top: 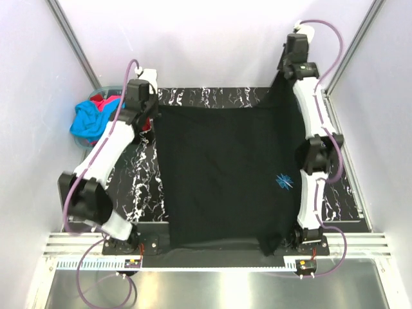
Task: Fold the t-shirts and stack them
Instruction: Flatten the tshirt out, then fold the tshirt
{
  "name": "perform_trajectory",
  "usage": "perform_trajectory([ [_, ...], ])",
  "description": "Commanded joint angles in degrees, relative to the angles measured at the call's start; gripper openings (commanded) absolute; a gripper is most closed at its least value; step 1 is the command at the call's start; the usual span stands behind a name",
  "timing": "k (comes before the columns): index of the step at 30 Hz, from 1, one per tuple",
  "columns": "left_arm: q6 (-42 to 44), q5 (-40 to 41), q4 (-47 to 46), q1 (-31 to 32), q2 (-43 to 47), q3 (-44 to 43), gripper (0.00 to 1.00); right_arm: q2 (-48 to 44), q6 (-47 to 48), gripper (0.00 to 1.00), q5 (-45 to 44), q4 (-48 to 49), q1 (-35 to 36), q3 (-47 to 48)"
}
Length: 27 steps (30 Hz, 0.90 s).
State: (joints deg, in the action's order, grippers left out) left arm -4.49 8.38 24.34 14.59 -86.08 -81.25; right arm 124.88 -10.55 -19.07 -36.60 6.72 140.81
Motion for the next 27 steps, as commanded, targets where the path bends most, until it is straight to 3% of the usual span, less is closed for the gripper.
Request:
perform_trajectory([
  [1,3.87,2.42,-6.67,-3.07,-7.04,-4.60,0.00,6.29,-1.05,0.00,5.43,10.49,-1.09,5.15],
  [7,6.07,0.50,-7.46,-7.47,-20.42,-12.42,0.00,19.59,-2.81,0.00,12.39,11.46,-1.97,13.61],
  [15,8.09,-0.91,-9.75,-9.93,-27.82,-16.48,0.00,21.46,-4.48,0.00,16.52,15.42,-3.47,11.85],
  [23,8.44,-1.44,-11.86,-12.39,-30.54,-18.24,0.00,14.97,-4.83,0.00,17.93,15.33,-3.73,6.59],
  [27,10.47,0.93,-11.94,-12.92,-30.90,-18.07,0.00,5.22,-6.94,0.00,15.21,15.50,-3.73,-6.66],
])
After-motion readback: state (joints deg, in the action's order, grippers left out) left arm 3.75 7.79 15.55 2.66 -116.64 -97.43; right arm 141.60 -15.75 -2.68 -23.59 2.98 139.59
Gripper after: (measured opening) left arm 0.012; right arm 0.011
